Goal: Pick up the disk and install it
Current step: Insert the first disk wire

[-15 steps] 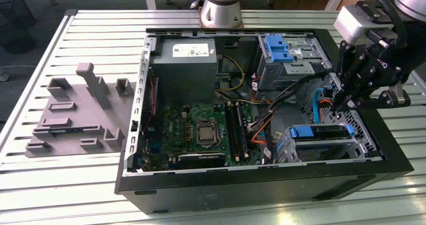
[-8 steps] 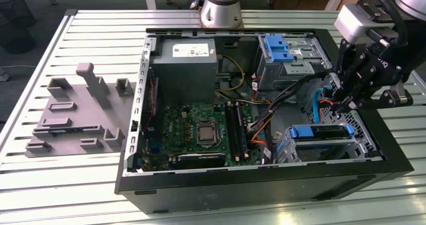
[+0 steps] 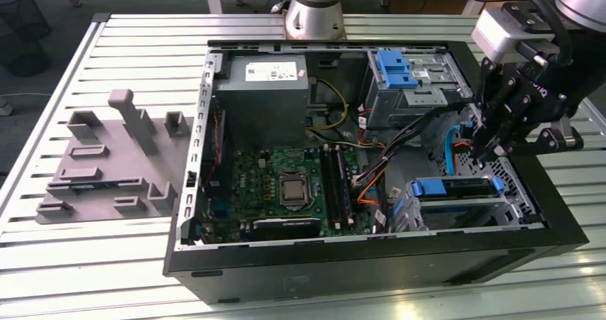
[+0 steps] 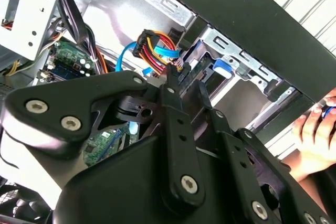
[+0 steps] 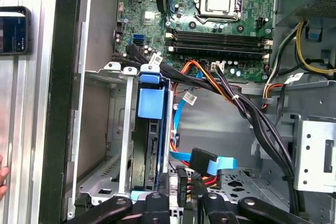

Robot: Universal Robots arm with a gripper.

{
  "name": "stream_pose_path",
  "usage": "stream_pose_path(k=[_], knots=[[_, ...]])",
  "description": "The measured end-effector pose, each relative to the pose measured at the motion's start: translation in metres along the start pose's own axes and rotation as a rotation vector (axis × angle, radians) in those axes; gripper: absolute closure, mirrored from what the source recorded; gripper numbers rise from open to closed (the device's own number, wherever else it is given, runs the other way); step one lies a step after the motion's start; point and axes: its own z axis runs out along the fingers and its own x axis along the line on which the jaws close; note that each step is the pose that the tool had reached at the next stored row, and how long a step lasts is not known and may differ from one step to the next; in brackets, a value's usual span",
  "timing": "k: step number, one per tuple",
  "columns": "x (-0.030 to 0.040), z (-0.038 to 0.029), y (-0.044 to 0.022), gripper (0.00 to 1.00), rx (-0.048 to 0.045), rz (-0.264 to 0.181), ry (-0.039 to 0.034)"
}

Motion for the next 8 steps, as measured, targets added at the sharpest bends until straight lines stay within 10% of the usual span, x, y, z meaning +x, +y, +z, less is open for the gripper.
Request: stream_pose_path(k=[8], knots=[[0.0000,0.0005,0.0000,0.78,-0.0001,0.000,0.0023]])
